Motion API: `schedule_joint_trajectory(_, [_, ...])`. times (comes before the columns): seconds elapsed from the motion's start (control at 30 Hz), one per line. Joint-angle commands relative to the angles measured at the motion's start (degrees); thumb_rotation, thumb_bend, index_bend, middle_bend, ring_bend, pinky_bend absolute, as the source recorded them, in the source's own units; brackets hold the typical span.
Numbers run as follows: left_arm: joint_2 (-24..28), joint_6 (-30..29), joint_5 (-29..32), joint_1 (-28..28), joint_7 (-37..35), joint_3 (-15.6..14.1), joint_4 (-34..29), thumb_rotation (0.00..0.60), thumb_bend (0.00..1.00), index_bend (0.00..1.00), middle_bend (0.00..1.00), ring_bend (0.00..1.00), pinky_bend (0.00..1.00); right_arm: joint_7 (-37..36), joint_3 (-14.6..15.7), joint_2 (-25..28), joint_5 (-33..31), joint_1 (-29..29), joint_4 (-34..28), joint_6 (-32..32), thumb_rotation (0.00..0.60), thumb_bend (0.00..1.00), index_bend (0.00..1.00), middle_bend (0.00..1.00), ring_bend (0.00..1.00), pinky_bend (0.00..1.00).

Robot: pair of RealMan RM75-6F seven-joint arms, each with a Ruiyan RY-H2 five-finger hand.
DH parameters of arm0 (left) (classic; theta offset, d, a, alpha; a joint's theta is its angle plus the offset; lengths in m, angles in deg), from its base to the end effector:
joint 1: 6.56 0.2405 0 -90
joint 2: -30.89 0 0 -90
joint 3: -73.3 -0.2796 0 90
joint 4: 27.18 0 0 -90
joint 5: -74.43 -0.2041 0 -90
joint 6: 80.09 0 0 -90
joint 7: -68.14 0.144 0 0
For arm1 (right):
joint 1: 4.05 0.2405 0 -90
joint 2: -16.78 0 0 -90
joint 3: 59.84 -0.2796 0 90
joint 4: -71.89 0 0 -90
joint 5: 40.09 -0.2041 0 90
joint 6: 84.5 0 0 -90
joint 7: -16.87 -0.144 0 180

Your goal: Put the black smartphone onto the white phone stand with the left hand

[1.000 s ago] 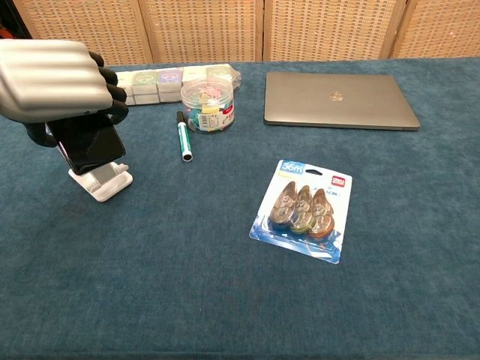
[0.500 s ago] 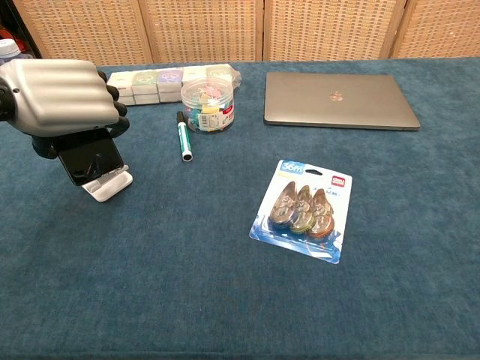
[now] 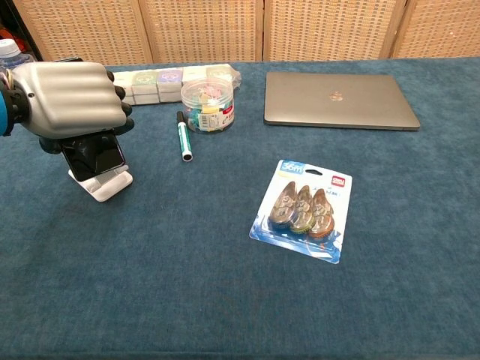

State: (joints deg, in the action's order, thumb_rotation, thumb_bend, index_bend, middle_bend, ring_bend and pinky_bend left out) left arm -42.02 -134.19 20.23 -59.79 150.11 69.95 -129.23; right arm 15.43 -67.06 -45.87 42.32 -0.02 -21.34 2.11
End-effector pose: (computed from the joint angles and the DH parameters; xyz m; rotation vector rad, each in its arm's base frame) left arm -0.1549 0.3362 0.0364 -2.1788 0.2216 -0.1282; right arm -0.3309 -0.1919 0.2001 1.2611 -0.8714 0.9493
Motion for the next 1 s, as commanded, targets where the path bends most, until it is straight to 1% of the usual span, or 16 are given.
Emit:
schedule_joint_trajectory(0.03, [-0.3,-0.7,1.1,-0.3,0.4,-0.5,0.0,0.600,0.25,0.56,0.37,0.28,0.42,0.0,0.0,0.0,0.0,0.0,0.0,0.0,0.600,0.00,0.00,0.00,0.00,0.00])
schedule_joint_trajectory(0.33, [-1.5,-2.3,4.0,-2.1,1.8,-2.2,-0.2,0.600,0.25,0.56,0.37,0.28,0.42,0.0,-0.1,0.1,-0.2,0.0,-0.2,-0.1,0.600,0.00,0.00,0.00,0.00,0.00])
schedule_joint_trajectory(0.83, [-4.2,-3.2,4.3,-3.7,0.7,-4.5,2.2,0.600,0.25,0.56,0.36,0.28,0.42,-0.4,-0.3,0.3,-0.7,0.0,-0.3,-0.4,0.600,0.00,0.00,0.00,0.00,0.00])
schedule_joint_trajectory(0.93, [-4.0,-3.4,4.8,-3.9,0.0,-4.7,1.9,0.600,0.22,0.52,0.31,0.28,0.42,-0.4,-0.3,0.4,-0.6,0.0,-0.3,-0.4,0.600,0.00,0.00,0.00,0.00,0.00])
schedule_joint_trajectory(1.0, [-3.9,-3.6,5.7,-4.1,0.0,-4.9,1.5,0.600,0.18,0.44,0.22,0.27,0.42,-0.4,-0.3,0.4,-0.6,0.1,-0.3,-0.4,0.600,0.00,0.00,0.00,0.00,0.00])
